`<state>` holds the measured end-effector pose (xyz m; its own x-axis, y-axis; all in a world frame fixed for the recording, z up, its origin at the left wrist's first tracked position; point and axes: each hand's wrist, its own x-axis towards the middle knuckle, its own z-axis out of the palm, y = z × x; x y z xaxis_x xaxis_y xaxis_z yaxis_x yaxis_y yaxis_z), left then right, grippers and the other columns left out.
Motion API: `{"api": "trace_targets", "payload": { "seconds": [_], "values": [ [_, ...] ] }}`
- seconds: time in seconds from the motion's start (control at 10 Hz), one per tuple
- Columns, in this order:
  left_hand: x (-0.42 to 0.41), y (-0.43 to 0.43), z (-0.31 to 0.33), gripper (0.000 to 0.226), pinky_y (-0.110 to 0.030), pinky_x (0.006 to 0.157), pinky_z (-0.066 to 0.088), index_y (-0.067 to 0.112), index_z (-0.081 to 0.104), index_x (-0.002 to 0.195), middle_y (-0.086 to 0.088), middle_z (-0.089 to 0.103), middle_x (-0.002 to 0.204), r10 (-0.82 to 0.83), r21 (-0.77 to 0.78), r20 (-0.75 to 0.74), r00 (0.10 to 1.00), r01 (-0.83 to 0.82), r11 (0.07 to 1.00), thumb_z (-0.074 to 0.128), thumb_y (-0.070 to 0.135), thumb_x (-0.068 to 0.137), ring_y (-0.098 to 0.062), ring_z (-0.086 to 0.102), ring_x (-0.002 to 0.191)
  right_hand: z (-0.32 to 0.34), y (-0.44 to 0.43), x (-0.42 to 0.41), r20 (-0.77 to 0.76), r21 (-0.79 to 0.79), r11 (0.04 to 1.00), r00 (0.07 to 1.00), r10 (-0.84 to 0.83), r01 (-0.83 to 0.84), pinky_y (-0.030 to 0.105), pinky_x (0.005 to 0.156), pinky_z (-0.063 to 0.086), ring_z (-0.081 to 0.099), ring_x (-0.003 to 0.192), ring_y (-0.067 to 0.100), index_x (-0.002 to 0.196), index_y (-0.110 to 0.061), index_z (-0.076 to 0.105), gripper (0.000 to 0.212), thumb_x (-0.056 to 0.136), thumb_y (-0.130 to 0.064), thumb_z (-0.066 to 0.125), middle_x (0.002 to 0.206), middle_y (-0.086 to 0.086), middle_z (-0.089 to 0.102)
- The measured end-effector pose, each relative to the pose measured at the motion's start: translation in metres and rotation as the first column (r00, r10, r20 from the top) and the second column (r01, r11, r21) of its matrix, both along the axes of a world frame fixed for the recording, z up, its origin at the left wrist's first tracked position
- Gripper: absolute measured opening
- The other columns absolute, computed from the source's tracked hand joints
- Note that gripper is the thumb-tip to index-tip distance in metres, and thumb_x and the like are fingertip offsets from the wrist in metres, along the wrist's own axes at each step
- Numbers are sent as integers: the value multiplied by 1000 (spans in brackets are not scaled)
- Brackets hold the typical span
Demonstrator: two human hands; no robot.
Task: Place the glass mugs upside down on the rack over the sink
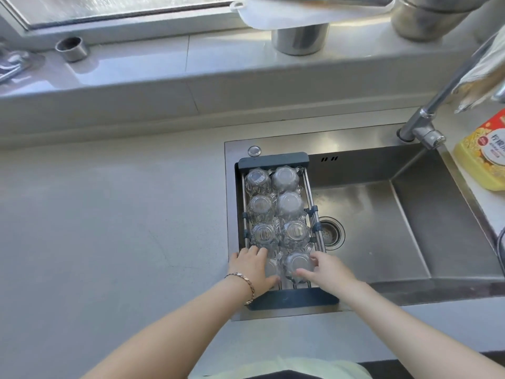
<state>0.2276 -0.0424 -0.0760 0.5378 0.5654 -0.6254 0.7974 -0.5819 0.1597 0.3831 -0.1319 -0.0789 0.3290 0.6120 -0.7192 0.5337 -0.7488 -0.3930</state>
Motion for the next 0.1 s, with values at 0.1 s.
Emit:
{"api": "trace_targets", "payload": {
  "seconds": [0.1],
  "values": [
    [8,23,26,40,-39,91,49,13,47,118,-9,53,121,118,-64,36,992,-116,991,46,40,89,-27,56,105,22,20,12,24,-108,969,974,226,-222,32,79,48,61,102,27,115,-2,59,46,84,-35,58,116,14,65]
  ]
}}
